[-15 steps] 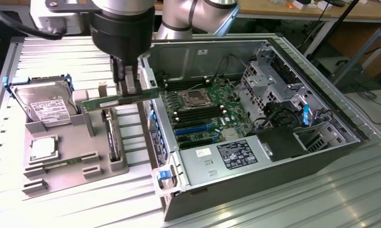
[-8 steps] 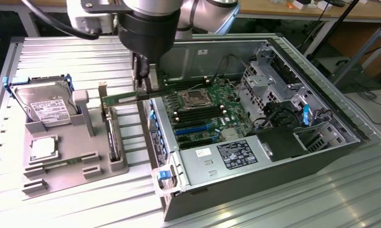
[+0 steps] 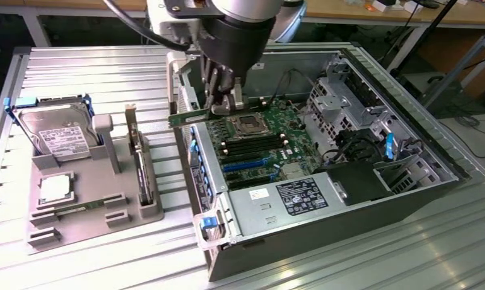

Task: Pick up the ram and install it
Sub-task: 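Pick up the ram and move it above insertion slot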

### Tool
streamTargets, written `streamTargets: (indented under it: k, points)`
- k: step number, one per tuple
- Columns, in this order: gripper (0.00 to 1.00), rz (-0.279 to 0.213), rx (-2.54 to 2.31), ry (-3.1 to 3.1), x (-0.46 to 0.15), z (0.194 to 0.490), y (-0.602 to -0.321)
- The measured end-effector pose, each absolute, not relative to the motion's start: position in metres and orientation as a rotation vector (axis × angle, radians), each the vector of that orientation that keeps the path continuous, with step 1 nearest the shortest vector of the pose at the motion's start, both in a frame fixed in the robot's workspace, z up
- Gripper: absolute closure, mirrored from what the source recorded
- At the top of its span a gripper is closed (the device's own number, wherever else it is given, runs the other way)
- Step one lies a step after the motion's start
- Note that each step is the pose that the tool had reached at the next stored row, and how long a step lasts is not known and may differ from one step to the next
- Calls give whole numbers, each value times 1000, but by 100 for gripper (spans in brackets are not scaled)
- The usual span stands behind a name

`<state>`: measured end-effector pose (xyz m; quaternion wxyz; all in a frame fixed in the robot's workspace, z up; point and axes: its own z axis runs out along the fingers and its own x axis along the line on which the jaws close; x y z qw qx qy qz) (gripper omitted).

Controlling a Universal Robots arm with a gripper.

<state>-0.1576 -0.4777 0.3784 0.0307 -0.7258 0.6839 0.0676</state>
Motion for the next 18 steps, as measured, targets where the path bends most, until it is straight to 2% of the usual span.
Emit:
streamTargets:
  k: [13,18]
  points:
    - [85,217,-2239,2111,-85,378,-477]
    - [85,218,-2239,2111,-56,378,-456]
